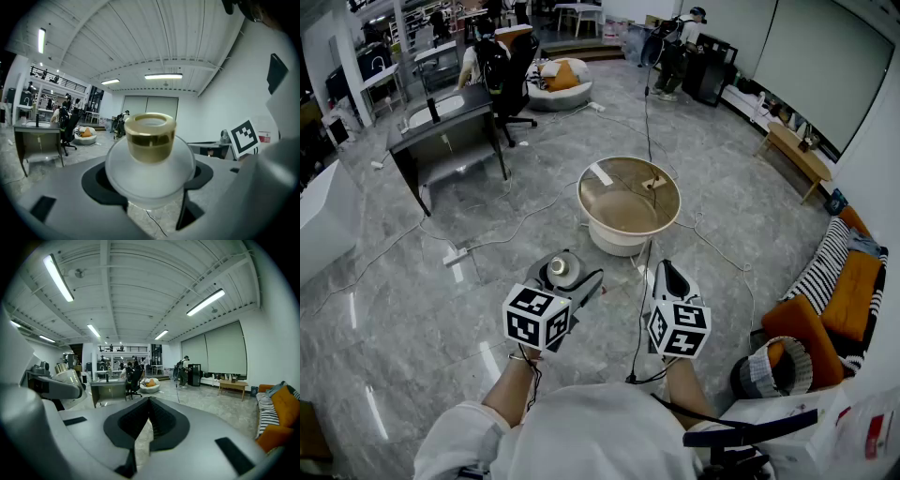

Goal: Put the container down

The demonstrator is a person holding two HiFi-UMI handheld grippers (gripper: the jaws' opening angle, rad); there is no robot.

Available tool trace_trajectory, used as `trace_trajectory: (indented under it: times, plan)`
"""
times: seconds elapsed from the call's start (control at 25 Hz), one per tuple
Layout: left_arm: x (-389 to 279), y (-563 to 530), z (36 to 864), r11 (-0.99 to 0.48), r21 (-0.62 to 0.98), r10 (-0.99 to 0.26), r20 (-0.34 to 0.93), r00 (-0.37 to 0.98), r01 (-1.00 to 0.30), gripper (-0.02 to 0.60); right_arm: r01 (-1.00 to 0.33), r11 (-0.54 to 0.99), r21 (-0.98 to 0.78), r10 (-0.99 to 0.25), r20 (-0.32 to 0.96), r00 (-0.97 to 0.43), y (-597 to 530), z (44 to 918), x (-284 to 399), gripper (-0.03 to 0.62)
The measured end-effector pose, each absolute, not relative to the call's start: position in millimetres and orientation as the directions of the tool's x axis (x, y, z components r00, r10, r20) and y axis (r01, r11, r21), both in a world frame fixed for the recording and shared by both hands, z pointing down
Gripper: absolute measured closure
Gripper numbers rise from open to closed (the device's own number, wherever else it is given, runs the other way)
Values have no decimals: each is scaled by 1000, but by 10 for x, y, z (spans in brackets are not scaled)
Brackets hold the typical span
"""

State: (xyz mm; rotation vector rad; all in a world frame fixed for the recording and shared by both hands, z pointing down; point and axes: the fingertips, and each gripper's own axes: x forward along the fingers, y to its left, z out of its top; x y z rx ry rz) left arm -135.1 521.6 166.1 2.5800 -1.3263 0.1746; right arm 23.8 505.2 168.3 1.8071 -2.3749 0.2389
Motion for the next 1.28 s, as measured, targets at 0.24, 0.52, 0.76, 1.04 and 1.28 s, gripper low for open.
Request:
trace_trajectory:
  times: [0.24,0.52,0.76,1.04,1.28]
  plan:
    - [-1451,5250,1712,-567,159,-779,214,589,-808,244,-966,255,-33,-942,216,-256,5093,1712,149,571]
    - [-1577,5305,1770,-588,164,-763,214,610,-792,244,-964,250,-95,-938,222,-265,5170,1792,6,571]
    - [-1659,5321,1841,-595,184,-754,210,622,-783,244,-975,194,-107,-935,279,-217,5267,2000,73,571]
    - [-1598,5194,1966,-610,204,-731,228,643,-766,244,-979,144,-142,-931,317,-182,5163,2157,198,571]
    - [-1518,4885,2005,-611,199,-730,231,643,-766,244,-977,151,-153,-925,326,-194,4820,2243,231,571]
